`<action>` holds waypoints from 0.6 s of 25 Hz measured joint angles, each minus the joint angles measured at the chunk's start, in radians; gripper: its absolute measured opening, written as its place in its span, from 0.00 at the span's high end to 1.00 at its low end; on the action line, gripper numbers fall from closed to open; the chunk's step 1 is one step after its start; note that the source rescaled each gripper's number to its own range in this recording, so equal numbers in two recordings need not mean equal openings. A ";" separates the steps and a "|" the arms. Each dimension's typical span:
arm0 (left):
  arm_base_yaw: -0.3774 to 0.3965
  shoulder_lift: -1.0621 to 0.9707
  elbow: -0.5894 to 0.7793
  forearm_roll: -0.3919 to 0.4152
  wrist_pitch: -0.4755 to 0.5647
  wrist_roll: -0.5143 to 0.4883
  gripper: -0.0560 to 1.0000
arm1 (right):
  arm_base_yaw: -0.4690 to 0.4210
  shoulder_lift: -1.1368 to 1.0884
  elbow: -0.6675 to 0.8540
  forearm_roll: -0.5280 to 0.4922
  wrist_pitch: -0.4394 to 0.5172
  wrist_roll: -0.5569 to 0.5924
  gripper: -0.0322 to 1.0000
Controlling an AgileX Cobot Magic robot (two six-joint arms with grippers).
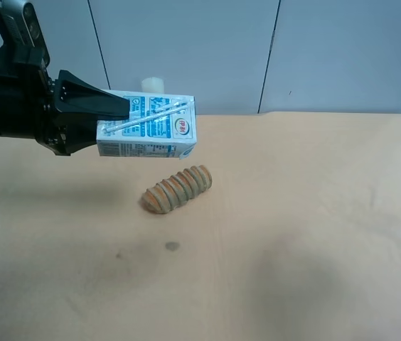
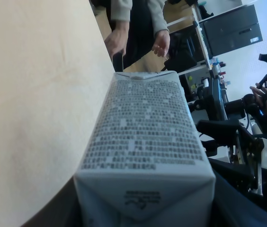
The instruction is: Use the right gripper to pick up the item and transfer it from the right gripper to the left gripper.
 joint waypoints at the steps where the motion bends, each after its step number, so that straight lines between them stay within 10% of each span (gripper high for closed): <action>1: 0.000 -0.004 0.000 0.001 0.000 0.001 0.94 | 0.000 0.002 0.003 0.002 -0.006 -0.003 0.25; 15: 0.000 -0.016 0.000 0.004 0.003 0.002 0.94 | 0.000 0.087 0.005 0.008 -0.017 -0.022 0.07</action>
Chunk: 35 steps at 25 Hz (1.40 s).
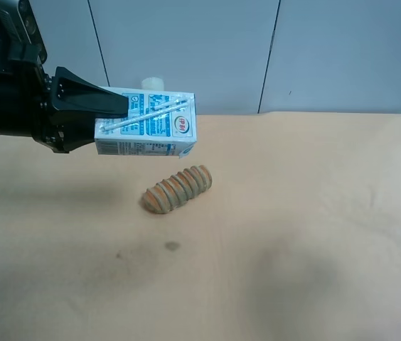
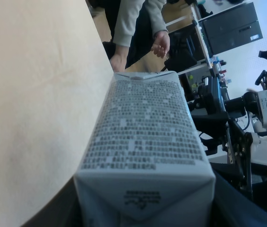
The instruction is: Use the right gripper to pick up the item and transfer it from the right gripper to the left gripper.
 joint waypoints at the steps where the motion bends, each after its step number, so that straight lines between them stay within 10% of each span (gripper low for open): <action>1: 0.000 0.000 0.000 0.000 0.000 0.000 0.94 | 0.000 -0.003 0.000 0.001 0.000 0.000 0.07; 11: 0.000 0.000 0.000 0.001 0.000 0.004 0.94 | -0.029 -0.286 0.000 0.006 -0.003 -0.019 0.07; 20: 0.000 0.000 0.000 0.002 0.000 0.004 0.94 | -0.373 -0.362 0.000 0.013 -0.002 -0.037 0.07; 35: 0.000 0.000 0.000 0.002 0.000 0.004 0.94 | -0.388 -0.362 0.000 0.034 -0.002 -0.044 0.07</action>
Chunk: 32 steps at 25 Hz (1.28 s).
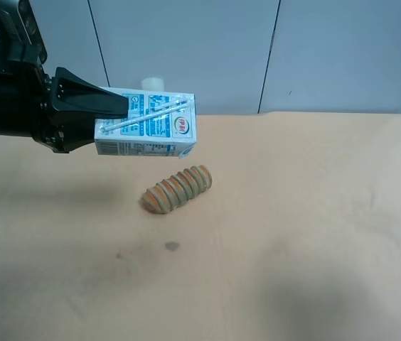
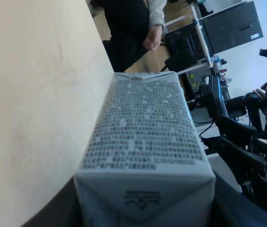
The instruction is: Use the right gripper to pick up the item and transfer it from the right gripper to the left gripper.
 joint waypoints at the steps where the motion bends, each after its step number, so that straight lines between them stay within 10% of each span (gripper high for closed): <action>1: 0.000 0.000 0.000 0.000 0.000 0.000 0.94 | 0.000 0.000 0.000 0.006 0.000 -0.001 0.07; 15: 0.000 0.000 -0.007 0.026 0.001 0.019 0.94 | 0.000 0.000 0.000 -0.007 -0.001 0.001 0.07; 32: -0.001 0.000 -0.242 0.738 -0.338 -0.435 0.94 | 0.000 0.000 0.000 -0.008 -0.001 0.001 0.07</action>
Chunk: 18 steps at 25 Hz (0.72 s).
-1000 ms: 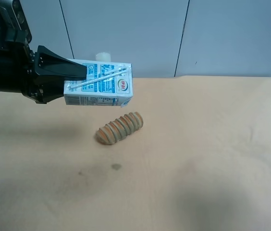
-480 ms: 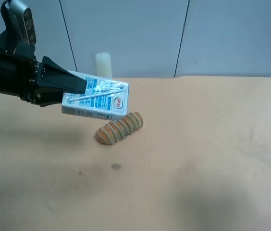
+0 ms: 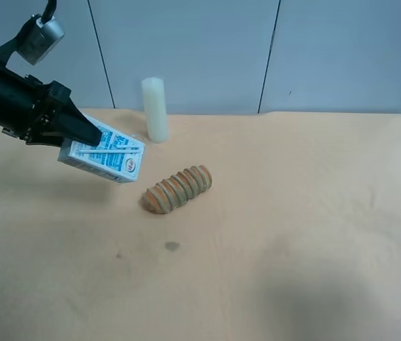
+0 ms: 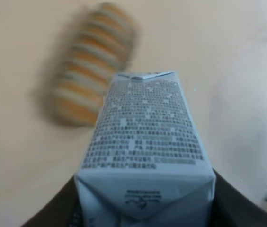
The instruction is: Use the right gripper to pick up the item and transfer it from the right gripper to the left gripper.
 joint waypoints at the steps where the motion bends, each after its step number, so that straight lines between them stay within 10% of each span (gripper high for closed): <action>1: 0.000 0.000 -0.007 0.054 -0.020 -0.040 0.94 | 0.000 0.000 0.000 0.000 0.000 0.000 0.07; 11: 0.000 0.000 -0.014 0.613 -0.118 -0.473 0.94 | 0.000 0.000 0.000 -0.001 0.000 0.000 0.07; 18: 0.000 0.048 -0.017 0.861 -0.109 -0.668 0.94 | 0.000 0.000 0.000 -0.001 0.000 0.000 0.07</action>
